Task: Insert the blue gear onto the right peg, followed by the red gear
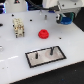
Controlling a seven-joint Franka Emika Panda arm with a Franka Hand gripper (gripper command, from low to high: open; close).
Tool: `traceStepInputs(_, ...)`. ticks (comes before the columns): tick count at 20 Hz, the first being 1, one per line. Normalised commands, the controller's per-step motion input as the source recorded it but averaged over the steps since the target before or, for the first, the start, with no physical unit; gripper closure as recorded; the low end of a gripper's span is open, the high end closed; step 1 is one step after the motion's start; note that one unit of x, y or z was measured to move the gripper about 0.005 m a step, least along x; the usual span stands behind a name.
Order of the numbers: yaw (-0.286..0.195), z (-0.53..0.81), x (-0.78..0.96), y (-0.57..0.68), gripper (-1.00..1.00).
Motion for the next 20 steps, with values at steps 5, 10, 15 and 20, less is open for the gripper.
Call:
traceStepInputs(5,0.000,0.57,0.63,-0.32,1.00)
traceStepInputs(10,0.000,0.51,0.70,-0.28,1.00)
traceStepInputs(15,0.000,0.42,0.77,-0.29,1.00)
traceStepInputs(20,0.000,0.36,0.79,-0.29,1.00)
